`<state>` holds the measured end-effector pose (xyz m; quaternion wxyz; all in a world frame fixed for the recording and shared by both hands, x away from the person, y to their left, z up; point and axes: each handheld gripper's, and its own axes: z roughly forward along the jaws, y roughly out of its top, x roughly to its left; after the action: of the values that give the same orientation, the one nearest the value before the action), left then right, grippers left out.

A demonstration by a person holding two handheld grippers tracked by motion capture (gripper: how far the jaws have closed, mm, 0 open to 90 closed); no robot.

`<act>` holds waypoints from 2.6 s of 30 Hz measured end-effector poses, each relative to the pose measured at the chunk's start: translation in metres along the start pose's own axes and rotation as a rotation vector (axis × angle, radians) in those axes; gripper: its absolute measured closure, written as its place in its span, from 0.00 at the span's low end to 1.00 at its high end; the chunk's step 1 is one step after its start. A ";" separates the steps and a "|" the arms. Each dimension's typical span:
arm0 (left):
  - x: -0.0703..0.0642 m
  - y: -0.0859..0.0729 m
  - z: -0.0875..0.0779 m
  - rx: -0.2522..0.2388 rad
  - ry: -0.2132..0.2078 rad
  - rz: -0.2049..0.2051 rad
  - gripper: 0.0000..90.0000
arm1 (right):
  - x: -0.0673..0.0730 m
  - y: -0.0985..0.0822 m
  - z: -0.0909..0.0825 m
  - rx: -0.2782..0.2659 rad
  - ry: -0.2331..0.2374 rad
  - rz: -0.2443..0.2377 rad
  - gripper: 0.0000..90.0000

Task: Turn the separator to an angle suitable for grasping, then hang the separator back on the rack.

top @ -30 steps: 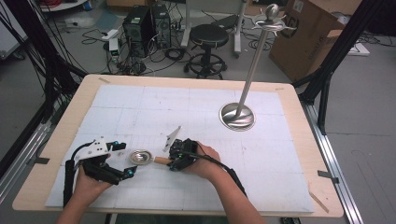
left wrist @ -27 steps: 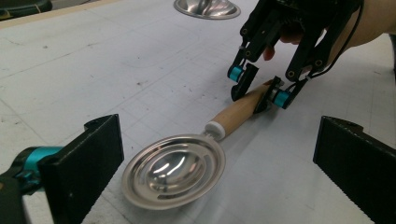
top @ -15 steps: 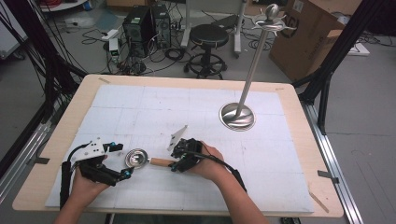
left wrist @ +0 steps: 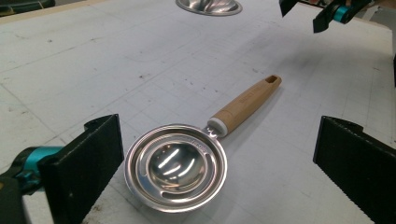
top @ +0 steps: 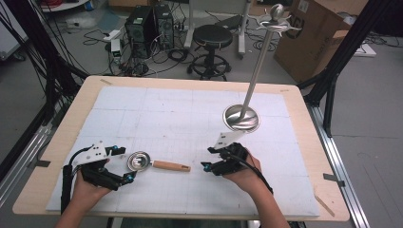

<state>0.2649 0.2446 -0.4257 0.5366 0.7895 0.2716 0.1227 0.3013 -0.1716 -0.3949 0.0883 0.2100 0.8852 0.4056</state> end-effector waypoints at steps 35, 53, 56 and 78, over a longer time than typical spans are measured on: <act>0.002 0.038 0.039 0.175 -0.096 0.112 0.24 | -0.011 -0.064 -0.038 -0.219 -0.130 0.132 0.29; -0.001 0.067 0.078 0.509 -0.150 0.284 0.42 | -0.009 -0.061 -0.033 -0.197 -0.124 0.109 0.29; 0.000 0.068 0.086 0.544 -0.171 0.288 0.46 | -0.009 -0.062 -0.034 -0.195 -0.119 0.115 0.29; -0.010 0.075 0.120 0.847 -0.188 0.423 0.62 | -0.008 -0.062 -0.032 -0.185 -0.123 0.102 0.30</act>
<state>0.3368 0.1247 -0.4034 0.1532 0.9841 0.0818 0.0359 0.2793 -0.2327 -0.4209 0.1406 0.2702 0.8250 0.4760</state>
